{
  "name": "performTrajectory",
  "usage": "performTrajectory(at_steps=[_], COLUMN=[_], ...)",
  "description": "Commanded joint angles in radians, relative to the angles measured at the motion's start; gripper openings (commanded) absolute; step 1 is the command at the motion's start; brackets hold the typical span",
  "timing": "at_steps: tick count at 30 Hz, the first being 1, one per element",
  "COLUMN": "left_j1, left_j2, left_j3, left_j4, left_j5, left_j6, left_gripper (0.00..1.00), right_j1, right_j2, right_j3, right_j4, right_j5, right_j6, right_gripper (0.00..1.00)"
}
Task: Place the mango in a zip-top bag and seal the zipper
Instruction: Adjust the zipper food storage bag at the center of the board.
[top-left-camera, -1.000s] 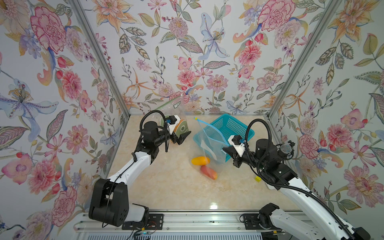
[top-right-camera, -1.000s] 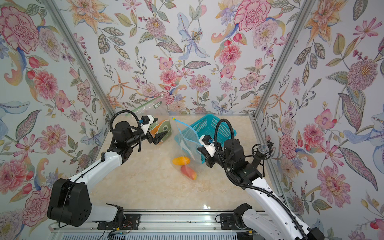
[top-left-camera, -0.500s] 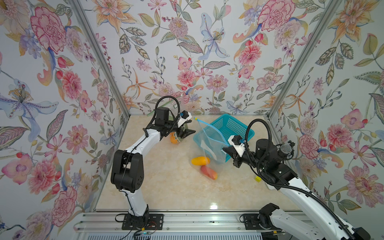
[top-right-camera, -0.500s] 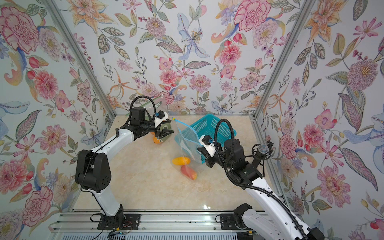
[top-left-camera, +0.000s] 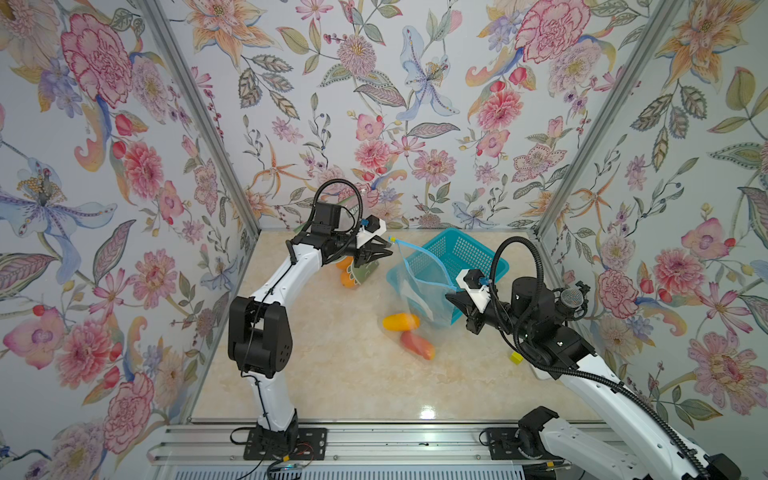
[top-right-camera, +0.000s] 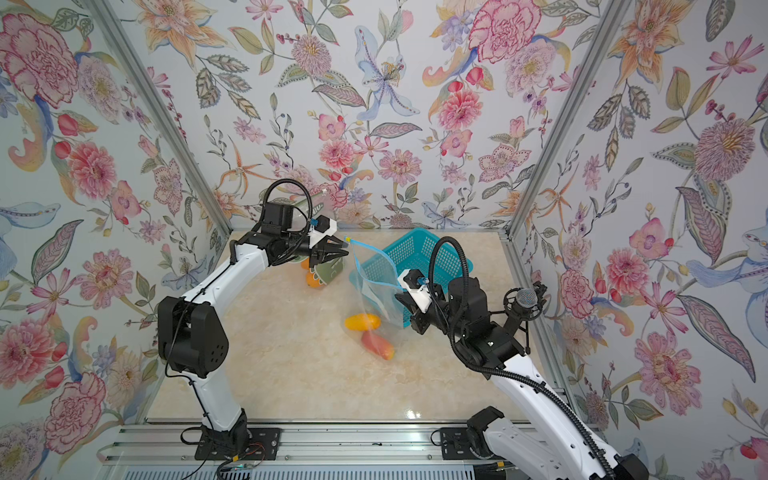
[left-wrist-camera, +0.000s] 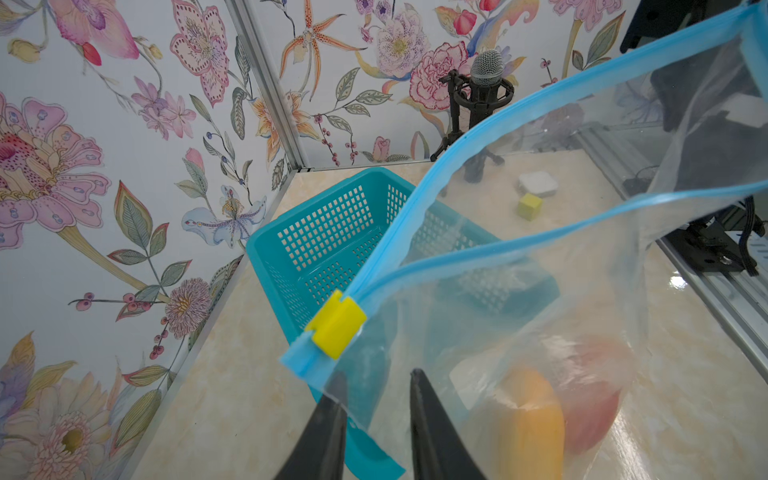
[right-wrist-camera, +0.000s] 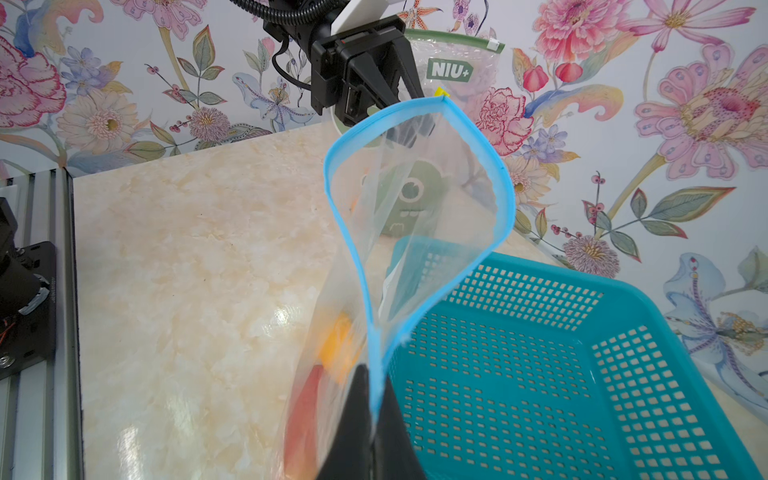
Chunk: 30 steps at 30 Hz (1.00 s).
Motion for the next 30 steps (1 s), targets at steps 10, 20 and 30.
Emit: performTrajectory(at_steps=[10,20,30], left_j1=[-0.003,-0.015,-0.026], left_j2=[-0.042,-0.063,-0.190], left_j3=[-0.004,-0.001,-0.129], left_j4=[0.052,0.048,0.209], left_j5=[0.013,0.011,-0.126], left_j6=[-0.044,-0.047,-0.176], left_gripper=[0.17,0.01,0.00], right_j1=[-0.009,-0.010,-0.017], right_j2=[0.004,0.004,-0.018], right_j3=[-0.007,-0.012,0.016], right_j4=[0.018,0.026,0.027], right_j5=[0.033,0.042,0.096], right_j6=[-0.019,-0.013,0.054], right_gripper=[0.00,0.00,0.62])
